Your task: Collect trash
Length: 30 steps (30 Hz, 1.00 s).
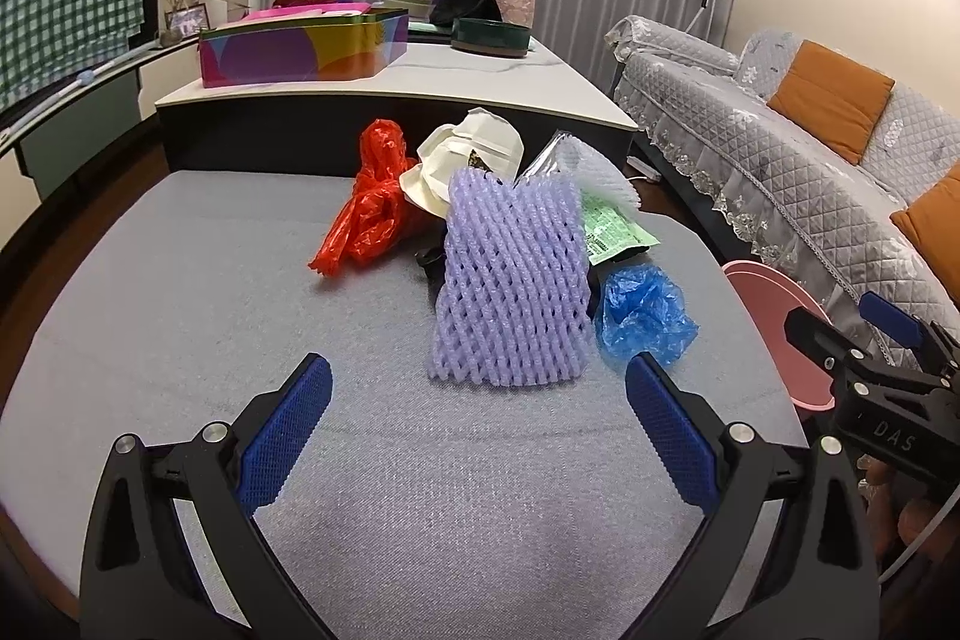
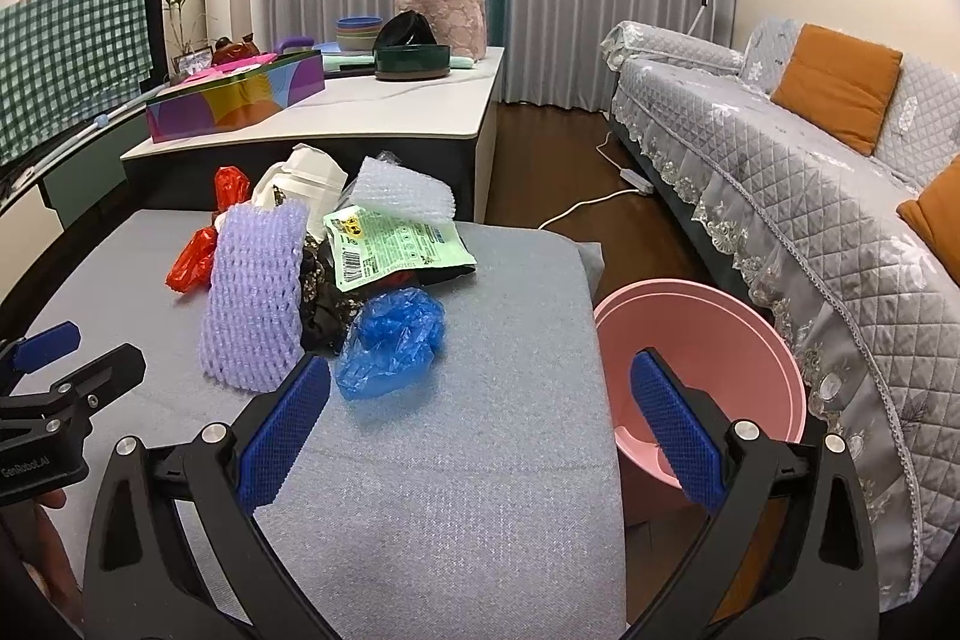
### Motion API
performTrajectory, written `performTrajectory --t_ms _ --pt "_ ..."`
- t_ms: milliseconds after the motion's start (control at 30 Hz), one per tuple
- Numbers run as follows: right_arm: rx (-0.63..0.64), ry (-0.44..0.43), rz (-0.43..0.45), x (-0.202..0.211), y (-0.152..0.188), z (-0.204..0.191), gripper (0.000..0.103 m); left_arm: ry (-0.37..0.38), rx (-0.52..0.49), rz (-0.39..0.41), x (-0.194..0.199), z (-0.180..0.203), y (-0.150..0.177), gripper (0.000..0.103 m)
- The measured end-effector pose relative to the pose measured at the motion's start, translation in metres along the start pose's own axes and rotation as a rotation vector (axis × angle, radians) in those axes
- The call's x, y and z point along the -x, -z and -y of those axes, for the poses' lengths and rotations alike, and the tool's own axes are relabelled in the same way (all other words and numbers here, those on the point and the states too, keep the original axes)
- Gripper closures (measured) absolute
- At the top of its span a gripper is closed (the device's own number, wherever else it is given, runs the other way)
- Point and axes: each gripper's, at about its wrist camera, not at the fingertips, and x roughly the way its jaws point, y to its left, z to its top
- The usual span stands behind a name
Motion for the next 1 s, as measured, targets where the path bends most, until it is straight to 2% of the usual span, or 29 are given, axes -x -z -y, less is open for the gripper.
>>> performTrajectory --t_ms 433,1000 --pt "-0.001 0.024 0.027 0.0037 -0.0019 0.0000 0.005 0.005 -0.010 0.009 0.0014 0.0033 0.0010 0.008" --pt "-0.018 0.011 0.028 0.0053 -0.0022 0.0003 0.005 0.018 -0.028 0.021 0.0032 0.0064 0.0002 0.008"
